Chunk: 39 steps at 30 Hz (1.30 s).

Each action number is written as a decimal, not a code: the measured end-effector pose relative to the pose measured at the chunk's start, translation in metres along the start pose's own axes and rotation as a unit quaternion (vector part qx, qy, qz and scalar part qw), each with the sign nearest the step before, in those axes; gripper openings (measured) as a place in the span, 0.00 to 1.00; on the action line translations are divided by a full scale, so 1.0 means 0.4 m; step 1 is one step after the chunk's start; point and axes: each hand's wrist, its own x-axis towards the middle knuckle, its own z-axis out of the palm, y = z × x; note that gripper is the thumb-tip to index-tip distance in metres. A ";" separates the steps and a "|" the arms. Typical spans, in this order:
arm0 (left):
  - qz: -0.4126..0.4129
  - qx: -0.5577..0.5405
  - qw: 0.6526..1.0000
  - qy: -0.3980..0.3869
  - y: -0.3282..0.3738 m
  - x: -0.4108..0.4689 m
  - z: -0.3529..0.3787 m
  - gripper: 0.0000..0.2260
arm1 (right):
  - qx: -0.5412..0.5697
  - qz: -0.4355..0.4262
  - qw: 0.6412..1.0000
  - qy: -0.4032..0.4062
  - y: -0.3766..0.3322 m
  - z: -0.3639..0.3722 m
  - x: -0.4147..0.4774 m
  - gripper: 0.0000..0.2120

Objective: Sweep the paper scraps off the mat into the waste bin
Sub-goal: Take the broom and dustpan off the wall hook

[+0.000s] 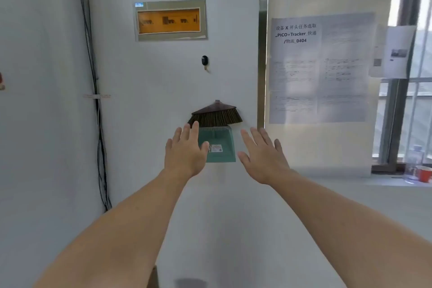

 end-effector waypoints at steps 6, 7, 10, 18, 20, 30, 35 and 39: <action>-0.023 0.025 0.999 -0.010 -0.021 0.077 0.040 0.29 | -0.015 -0.010 1.000 -0.025 0.020 0.043 0.093 0.30; -0.025 0.029 0.999 -0.015 -0.026 0.089 0.048 0.29 | -0.020 -0.013 0.999 -0.028 0.023 0.054 0.105 0.30; -0.033 0.039 0.998 -0.024 -0.051 0.142 0.080 0.29 | -0.026 -0.020 0.999 -0.035 0.028 0.088 0.152 0.30; -0.032 0.022 0.998 -0.048 -0.161 0.337 0.227 0.29 | -0.047 0.003 0.998 -0.040 0.043 0.238 0.376 0.32; -0.031 0.023 0.998 -0.054 -0.198 0.407 0.279 0.29 | -0.030 0.027 0.999 -0.032 0.046 0.283 0.463 0.31; -0.024 -0.014 0.990 -0.136 -0.358 0.757 0.523 0.27 | -0.011 0.076 0.997 -0.032 0.084 0.473 0.835 0.30; -0.027 -0.053 0.987 -0.152 -0.423 0.877 0.620 0.26 | -0.013 0.077 0.996 -0.037 0.083 0.549 0.989 0.29; -0.024 -0.095 0.982 -0.160 -0.449 0.963 0.670 0.23 | -0.003 0.089 0.996 -0.030 0.089 0.581 1.102 0.30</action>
